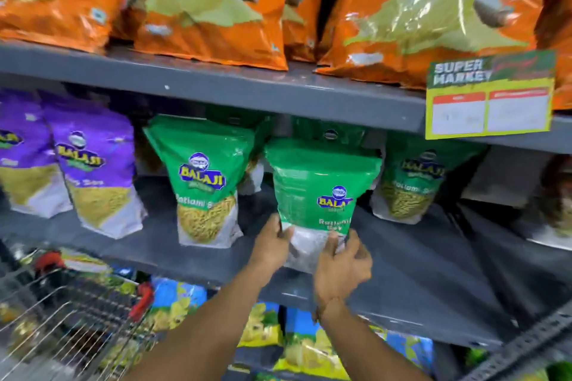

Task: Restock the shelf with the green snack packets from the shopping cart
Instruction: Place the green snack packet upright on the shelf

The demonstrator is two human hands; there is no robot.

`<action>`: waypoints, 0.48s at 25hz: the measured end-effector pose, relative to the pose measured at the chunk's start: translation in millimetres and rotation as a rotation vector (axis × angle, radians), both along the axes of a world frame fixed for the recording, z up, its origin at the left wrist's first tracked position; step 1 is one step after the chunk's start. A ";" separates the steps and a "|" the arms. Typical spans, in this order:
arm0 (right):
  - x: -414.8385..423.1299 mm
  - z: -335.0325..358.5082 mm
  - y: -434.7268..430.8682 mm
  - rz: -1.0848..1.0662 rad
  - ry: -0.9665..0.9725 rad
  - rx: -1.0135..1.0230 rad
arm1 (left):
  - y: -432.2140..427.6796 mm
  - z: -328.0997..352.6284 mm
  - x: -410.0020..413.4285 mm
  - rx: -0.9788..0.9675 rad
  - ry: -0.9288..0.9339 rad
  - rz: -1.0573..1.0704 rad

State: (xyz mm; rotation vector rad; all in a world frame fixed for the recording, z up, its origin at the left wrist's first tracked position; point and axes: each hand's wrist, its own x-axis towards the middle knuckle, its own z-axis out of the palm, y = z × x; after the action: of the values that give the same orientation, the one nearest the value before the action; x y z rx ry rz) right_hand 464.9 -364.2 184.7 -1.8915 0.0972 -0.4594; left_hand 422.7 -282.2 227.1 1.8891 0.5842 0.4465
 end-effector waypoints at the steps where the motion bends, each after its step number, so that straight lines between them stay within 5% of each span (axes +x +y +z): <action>1: 0.3 6.5 5.0 -0.049 0.135 0.045 | -0.2 -8.0 2.8 0.014 0.002 0.005; 3: 14.4 16.5 15.0 0.020 0.408 0.209 | 0.2 -24.6 -0.9 -0.008 -0.031 0.027; 6: 42.0 26.5 -2.7 0.169 0.413 0.634 | -1.3 -38.9 -11.6 -0.173 -0.165 0.078; 9: 40.4 25.7 -23.1 -0.028 0.345 0.647 | 14.0 -31.6 5.0 -0.154 -0.196 0.306; 12: 17.1 21.6 -11.2 0.035 0.251 0.653 | 28.9 -22.5 31.5 -0.191 -0.094 0.051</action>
State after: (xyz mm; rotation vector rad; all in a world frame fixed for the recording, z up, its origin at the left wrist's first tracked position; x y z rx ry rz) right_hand 482.0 -375.3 206.2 -1.2935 0.3377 -0.1334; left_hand 454.1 -253.3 204.6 1.6657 0.5922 0.4929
